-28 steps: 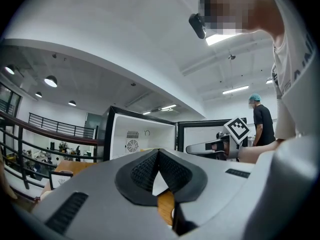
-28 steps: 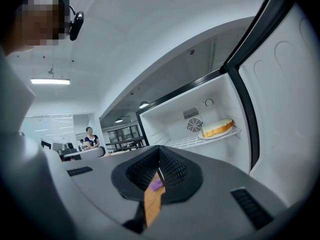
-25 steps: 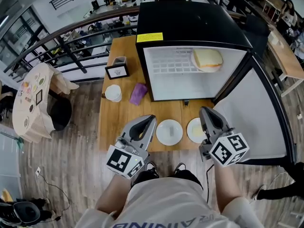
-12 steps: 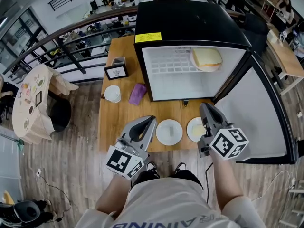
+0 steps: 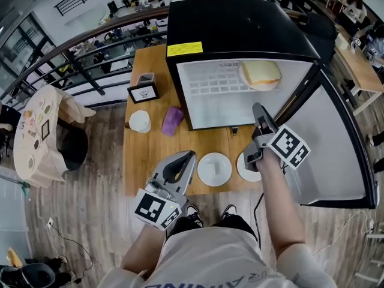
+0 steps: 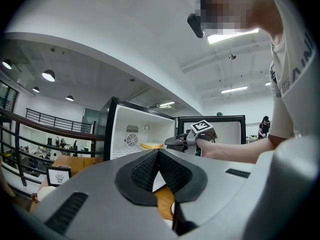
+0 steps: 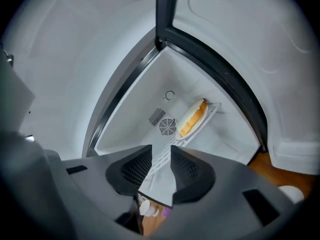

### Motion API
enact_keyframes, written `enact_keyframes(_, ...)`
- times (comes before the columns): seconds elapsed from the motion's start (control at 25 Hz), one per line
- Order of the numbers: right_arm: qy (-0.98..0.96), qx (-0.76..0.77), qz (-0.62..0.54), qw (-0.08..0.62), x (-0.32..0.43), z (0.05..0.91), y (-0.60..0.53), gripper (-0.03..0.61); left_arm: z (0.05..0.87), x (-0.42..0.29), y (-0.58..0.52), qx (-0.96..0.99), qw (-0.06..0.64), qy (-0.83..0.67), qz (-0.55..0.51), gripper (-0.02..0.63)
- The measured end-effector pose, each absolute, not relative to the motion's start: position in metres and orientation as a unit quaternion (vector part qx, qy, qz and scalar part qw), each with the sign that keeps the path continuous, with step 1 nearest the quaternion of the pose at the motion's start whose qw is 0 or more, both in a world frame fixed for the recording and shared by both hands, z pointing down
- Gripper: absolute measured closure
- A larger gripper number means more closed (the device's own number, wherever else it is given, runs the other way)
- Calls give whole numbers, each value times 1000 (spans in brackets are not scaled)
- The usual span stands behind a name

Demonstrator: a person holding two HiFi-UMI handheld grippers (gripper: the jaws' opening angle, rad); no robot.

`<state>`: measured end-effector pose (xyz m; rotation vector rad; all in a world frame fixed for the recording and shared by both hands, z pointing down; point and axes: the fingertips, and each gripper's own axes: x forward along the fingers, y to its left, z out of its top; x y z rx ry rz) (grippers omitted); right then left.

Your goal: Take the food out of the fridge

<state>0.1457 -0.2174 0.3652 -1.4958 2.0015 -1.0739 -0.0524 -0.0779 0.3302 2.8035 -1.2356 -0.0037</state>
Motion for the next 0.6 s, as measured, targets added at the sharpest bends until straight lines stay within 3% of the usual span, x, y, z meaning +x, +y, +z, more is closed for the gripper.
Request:
enact_keyframes(0.36, 587, -555, -476, 347, 186, 397, -267, 471, 339, -66, -98, 915, 48, -400, 0, 606)
enact_keyframes(0.6, 532, -560, -502, 389, 207, 414, -287, 471, 346, -65, -111, 920, 54, -388, 3, 606)
